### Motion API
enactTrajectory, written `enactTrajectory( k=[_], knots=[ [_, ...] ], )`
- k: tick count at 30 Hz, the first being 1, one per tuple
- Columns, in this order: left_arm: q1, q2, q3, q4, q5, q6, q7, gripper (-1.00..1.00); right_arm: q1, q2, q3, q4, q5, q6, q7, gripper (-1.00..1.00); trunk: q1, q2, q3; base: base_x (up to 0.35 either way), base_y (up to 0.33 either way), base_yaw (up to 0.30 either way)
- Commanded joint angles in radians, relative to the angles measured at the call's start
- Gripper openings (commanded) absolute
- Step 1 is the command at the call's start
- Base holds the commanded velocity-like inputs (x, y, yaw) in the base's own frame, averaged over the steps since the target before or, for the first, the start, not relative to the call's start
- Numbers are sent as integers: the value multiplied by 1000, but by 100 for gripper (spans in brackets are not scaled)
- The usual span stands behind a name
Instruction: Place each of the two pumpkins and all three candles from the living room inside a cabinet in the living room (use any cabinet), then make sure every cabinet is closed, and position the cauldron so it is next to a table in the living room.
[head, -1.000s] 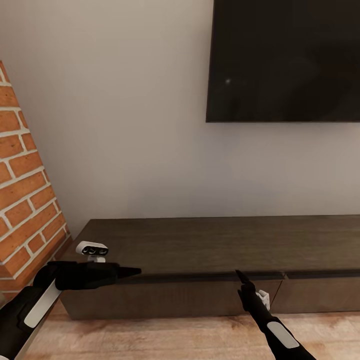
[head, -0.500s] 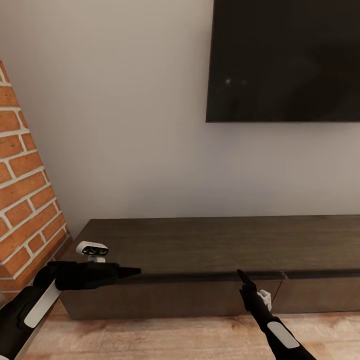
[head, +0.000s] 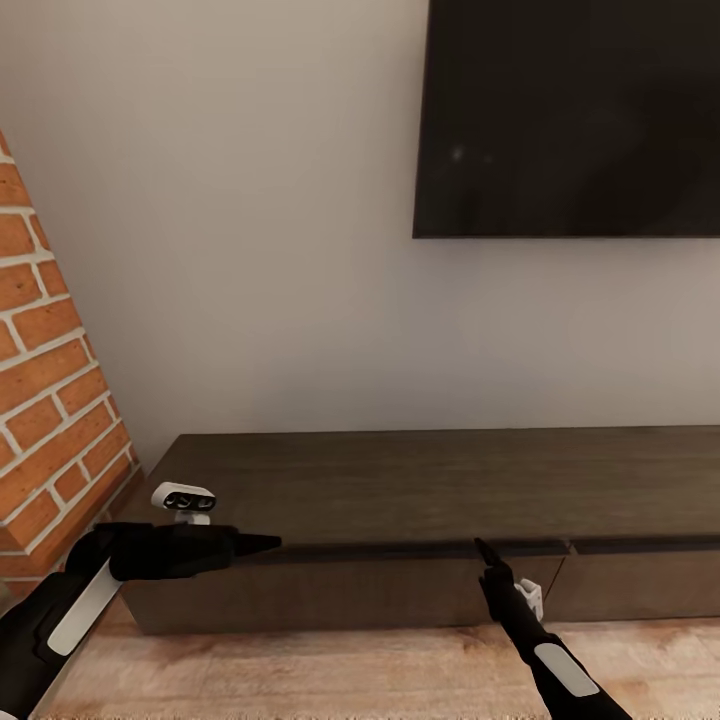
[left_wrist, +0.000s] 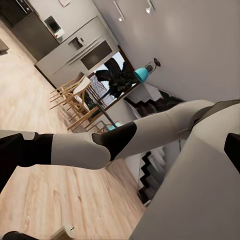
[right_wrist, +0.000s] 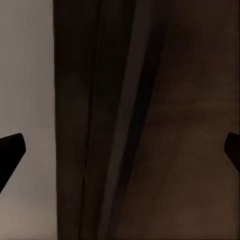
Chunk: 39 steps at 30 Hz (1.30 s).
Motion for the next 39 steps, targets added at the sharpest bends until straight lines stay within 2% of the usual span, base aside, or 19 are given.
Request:
enactTrajectory(
  k=[1,8,18,24,30,39],
  knots=[
    [0,1,-2,0,2,11,-3,100,-1,0,-1,0,-10,9,4,100,0,-1,-5,0,0,0],
    [0,1,-2,0,2,10,-3,100,-1,0,-1,0,-12,9,8,100,3,-2,-32,0,0,0],
    [-1,1,-1,0,2,10,-3,100,-1,-1,2,-1,-10,10,49,100,3,-2,-32,0,0,0],
    [-1,1,-2,0,2,11,-3,100,-1,-2,3,-1,-6,18,140,100,3,-2,-32,0,0,0],
    [-1,1,-2,0,2,10,-3,100,-1,-3,5,-1,0,18,196,100,6,-4,-55,0,0,0],
    [-1,1,-2,0,2,10,-3,100,-1,-3,6,-1,3,18,214,100,10,-6,-90,0,0,0]
  ],
)
